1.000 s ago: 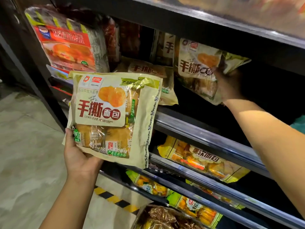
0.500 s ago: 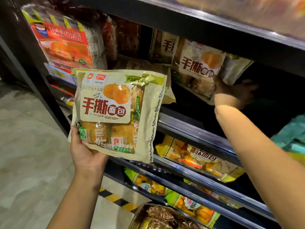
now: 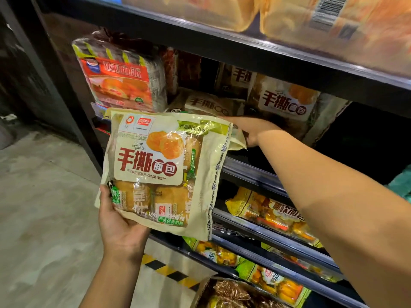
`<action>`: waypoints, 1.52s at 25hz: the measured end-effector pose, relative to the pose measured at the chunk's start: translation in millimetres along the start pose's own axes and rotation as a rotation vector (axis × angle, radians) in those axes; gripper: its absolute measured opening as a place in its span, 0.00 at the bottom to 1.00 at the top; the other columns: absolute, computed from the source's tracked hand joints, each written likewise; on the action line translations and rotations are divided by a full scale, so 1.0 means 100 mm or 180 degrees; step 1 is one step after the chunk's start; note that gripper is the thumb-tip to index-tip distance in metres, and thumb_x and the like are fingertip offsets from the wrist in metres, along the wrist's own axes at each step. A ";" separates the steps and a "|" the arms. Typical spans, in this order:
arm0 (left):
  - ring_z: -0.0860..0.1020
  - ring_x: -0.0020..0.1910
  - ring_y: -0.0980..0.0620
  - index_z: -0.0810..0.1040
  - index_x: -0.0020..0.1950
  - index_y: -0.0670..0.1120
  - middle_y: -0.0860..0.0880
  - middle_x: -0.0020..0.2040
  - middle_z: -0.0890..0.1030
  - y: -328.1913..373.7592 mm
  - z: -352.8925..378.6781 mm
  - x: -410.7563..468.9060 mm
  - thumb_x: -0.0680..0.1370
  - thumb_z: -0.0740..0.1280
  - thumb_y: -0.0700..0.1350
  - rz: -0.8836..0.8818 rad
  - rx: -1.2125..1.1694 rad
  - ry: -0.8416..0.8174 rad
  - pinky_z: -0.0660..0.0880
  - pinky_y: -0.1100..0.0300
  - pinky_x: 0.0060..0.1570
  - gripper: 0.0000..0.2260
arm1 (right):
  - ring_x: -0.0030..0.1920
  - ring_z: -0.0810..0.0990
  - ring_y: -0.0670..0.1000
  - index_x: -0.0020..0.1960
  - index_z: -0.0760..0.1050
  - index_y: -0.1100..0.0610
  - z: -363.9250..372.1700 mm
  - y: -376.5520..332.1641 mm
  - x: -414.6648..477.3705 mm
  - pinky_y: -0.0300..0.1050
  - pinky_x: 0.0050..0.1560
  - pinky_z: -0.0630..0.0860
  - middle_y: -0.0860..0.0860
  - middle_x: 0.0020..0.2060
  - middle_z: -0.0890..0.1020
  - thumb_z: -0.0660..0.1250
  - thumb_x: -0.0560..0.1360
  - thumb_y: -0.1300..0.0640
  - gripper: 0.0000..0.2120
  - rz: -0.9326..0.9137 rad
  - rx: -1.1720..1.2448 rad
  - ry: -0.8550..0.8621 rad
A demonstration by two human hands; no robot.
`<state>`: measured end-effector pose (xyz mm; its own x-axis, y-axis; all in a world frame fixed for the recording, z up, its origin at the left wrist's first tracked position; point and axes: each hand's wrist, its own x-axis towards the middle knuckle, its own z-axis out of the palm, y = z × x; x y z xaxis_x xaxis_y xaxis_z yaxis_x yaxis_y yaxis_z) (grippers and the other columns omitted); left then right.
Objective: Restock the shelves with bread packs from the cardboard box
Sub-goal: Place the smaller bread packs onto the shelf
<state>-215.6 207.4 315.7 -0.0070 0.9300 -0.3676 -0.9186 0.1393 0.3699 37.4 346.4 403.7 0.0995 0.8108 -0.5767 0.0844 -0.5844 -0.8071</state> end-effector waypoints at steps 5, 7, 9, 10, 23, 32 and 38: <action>0.76 0.65 0.42 0.73 0.70 0.51 0.46 0.67 0.77 0.20 -0.05 -0.01 0.79 0.54 0.63 -0.0131 -0.0025 -0.0006 0.68 0.31 0.57 0.25 | 0.47 0.85 0.54 0.59 0.76 0.63 0.05 0.04 -0.24 0.48 0.45 0.82 0.56 0.45 0.86 0.75 0.66 0.59 0.23 -0.0317 0.0383 -0.0150; 0.75 0.66 0.42 0.73 0.70 0.52 0.46 0.67 0.77 0.22 -0.01 -0.04 0.79 0.54 0.63 -0.0172 -0.0015 -0.0004 0.67 0.31 0.58 0.25 | 0.57 0.81 0.54 0.62 0.76 0.59 0.05 0.10 -0.35 0.47 0.52 0.77 0.54 0.54 0.83 0.80 0.55 0.52 0.36 -0.0575 0.0135 0.0230; 0.76 0.65 0.42 0.74 0.70 0.52 0.46 0.67 0.78 0.21 0.05 -0.08 0.80 0.54 0.62 -0.0186 -0.0061 -0.0011 0.68 0.32 0.58 0.25 | 0.51 0.81 0.50 0.63 0.74 0.59 0.00 0.16 -0.48 0.39 0.42 0.77 0.52 0.53 0.83 0.80 0.61 0.53 0.34 -0.0761 0.0066 0.0562; 0.77 0.64 0.42 0.74 0.70 0.51 0.46 0.66 0.79 0.19 0.09 -0.09 0.80 0.55 0.62 -0.0195 -0.0086 -0.0010 0.69 0.32 0.57 0.24 | 0.49 0.81 0.49 0.64 0.72 0.60 -0.07 0.21 -0.51 0.37 0.38 0.78 0.52 0.51 0.83 0.79 0.65 0.54 0.31 -0.0865 0.0191 0.0698; 0.75 0.66 0.42 0.74 0.70 0.51 0.46 0.66 0.78 -0.40 0.47 0.02 0.78 0.57 0.62 -0.0453 0.0159 -0.0254 0.66 0.38 0.68 0.25 | 0.62 0.77 0.49 0.69 0.71 0.54 -1.30 0.72 -0.49 0.36 0.54 0.72 0.50 0.63 0.78 0.81 0.58 0.43 0.43 -0.1221 0.0020 0.2116; 0.79 0.61 0.44 0.77 0.67 0.52 0.48 0.61 0.82 -0.46 0.50 0.09 0.79 0.58 0.60 -0.0267 0.0185 -0.0097 0.70 0.39 0.64 0.21 | 0.66 0.73 0.56 0.75 0.57 0.61 -1.09 0.58 0.08 0.50 0.63 0.73 0.58 0.69 0.72 0.81 0.59 0.50 0.53 -0.1672 0.0036 0.2254; 0.79 0.62 0.44 0.77 0.67 0.52 0.48 0.62 0.82 -0.35 0.59 0.12 0.79 0.58 0.60 -0.0185 0.0261 -0.0148 0.68 0.39 0.65 0.22 | 0.71 0.67 0.54 0.74 0.60 0.58 -0.70 0.46 -0.40 0.48 0.71 0.64 0.55 0.72 0.67 0.73 0.72 0.51 0.37 -0.1564 0.0337 0.2520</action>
<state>-160.7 233.4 349.0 0.0653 0.9340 -0.3511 -0.8815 0.2189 0.4184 106.3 284.7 398.8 0.7258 0.6857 0.0546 0.2093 -0.1445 -0.9671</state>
